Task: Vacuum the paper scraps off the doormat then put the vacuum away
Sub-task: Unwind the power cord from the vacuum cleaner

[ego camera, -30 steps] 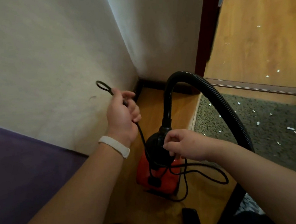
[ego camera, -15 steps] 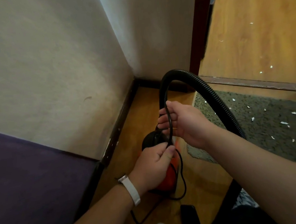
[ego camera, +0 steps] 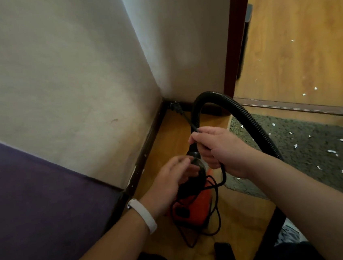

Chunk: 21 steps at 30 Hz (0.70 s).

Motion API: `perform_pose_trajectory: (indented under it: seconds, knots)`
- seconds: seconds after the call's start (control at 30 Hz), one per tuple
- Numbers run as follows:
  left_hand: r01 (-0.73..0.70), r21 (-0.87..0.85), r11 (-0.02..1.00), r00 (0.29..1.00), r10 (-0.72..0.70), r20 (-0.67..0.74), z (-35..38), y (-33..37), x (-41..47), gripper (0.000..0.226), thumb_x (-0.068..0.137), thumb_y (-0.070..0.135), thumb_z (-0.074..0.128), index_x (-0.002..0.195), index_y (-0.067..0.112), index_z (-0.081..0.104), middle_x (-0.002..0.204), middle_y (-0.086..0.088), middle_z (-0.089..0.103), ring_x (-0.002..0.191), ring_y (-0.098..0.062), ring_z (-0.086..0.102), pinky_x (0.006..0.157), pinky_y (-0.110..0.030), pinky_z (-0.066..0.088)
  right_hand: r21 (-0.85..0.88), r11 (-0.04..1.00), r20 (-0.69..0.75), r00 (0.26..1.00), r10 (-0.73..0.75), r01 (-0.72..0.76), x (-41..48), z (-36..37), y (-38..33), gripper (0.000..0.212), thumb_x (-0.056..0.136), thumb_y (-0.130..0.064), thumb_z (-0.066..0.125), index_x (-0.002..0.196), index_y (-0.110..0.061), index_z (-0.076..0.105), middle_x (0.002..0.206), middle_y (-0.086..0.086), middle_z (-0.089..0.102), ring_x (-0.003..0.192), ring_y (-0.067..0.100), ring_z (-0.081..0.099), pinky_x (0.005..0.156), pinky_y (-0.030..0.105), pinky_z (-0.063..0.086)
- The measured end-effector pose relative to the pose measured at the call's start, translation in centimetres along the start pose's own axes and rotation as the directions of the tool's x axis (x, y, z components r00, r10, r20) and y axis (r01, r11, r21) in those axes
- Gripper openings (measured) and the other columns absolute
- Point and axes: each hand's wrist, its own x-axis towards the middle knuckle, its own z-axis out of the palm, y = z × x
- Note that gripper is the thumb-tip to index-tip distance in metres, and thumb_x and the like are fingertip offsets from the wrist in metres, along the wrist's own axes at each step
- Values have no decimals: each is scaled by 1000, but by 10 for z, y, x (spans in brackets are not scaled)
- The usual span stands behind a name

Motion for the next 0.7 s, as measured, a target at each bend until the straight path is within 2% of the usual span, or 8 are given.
perform_pose_trajectory:
  seconds: [0.13, 0.27, 0.37, 0.43, 0.5, 0.6, 0.7]
  knots:
    - [0, -286, 958, 982, -54, -182, -17, 37, -8, 50, 100, 56, 31, 123, 19, 56, 106, -7, 74, 99, -22, 71, 92, -42, 52, -137, 990, 39, 999, -24, 29, -20, 20, -11, 21, 104, -25, 46, 92, -12, 59, 50, -6, 37, 41, 11, 28, 41, 26, 20]
    - [-53, -520, 853, 949, -120, -292, -34, 74, -23, 52, 100, 55, 35, 121, 12, 56, 99, -11, 75, 93, -26, 73, 85, -44, 56, -282, 959, 122, 992, 12, 23, -48, 49, -21, 24, 102, -29, 49, 92, -14, 63, 53, -4, 38, 45, 13, 30, 44, 28, 23]
    - [-149, -598, 787, 920, -113, -377, -51, 92, -45, 43, 103, 46, 36, 109, 9, 59, 78, -5, 73, 72, -21, 71, 69, -33, 52, -445, 894, 171, 985, 20, 59, -68, 73, -30, 28, 101, -38, 48, 86, -23, 66, 59, 0, 38, 53, 21, 32, 51, 35, 27]
    - [-225, -640, 735, 890, -111, -441, -61, 101, -65, 37, 103, 41, 40, 100, 10, 59, 65, -2, 65, 57, -17, 62, 65, -31, 47, -506, 858, 154, 988, -8, 86, -78, 87, -37, 29, 100, -43, 48, 82, -29, 66, 61, 1, 39, 56, 21, 34, 55, 36, 29]
    - [-271, -701, 660, 881, -124, -457, -67, 109, -88, 33, 101, 41, 47, 101, 10, 57, 67, -4, 64, 57, -17, 62, 66, -32, 50, -521, 845, 138, 989, -56, 120, -84, 102, -43, 28, 99, -45, 49, 82, -29, 65, 58, -3, 39, 54, 20, 34, 52, 34, 30]
    - [-288, -765, 576, 902, -105, -418, -76, 115, -123, 41, 101, 44, 47, 107, 6, 60, 78, -9, 68, 66, -19, 68, 66, -29, 55, -552, 816, 154, 983, -102, 172, -88, 130, -52, 28, 100, -44, 48, 85, -27, 65, 54, -6, 38, 49, 19, 35, 46, 28, 29]
    - [-352, -759, 548, 890, -55, -453, -92, 111, -153, 46, 101, 49, 41, 98, 8, 63, 78, -7, 68, 69, -19, 69, 71, -30, 56, -588, 785, 159, 980, -121, 192, -91, 160, -60, 26, 101, -39, 49, 84, -28, 66, 48, -11, 38, 39, 6, 33, 41, 20, 28]
